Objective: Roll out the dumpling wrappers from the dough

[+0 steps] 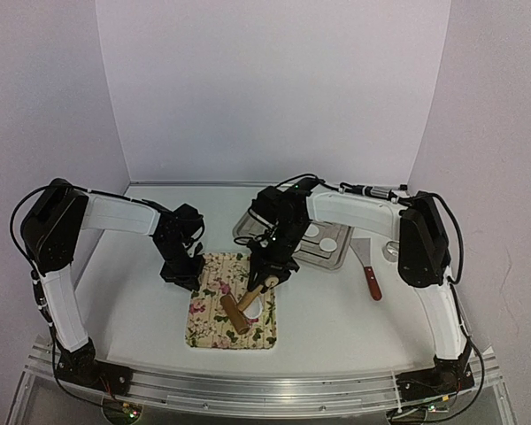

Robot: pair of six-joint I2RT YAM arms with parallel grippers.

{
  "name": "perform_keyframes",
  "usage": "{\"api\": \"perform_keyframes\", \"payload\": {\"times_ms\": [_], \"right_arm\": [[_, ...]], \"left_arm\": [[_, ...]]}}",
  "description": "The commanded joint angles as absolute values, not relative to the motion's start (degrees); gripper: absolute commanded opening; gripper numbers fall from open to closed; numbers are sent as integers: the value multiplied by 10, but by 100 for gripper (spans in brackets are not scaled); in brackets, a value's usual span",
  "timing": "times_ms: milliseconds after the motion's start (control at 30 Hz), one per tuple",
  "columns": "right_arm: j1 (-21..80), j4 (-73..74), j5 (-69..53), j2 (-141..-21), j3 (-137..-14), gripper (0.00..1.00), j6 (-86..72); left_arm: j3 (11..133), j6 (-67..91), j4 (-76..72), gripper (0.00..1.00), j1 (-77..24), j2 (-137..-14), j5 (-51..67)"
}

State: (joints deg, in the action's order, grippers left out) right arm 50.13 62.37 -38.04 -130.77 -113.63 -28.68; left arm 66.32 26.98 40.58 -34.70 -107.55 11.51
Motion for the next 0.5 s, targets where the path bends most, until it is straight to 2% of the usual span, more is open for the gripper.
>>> {"api": "perform_keyframes", "payload": {"times_ms": [0, 300, 467], "right_arm": [[516, 710, -163, -1389, -1079, 0, -282], [581, 683, -316, -1319, -1200, 0, -211], [615, 683, -328, -1253, -1212, 0, -221]], "left_arm": [[643, 256, 378, 0, -351, -1116, 92], [657, 237, 379, 0, -351, -1121, 85], [674, 218, 383, 0, -351, -1131, 67]]}}
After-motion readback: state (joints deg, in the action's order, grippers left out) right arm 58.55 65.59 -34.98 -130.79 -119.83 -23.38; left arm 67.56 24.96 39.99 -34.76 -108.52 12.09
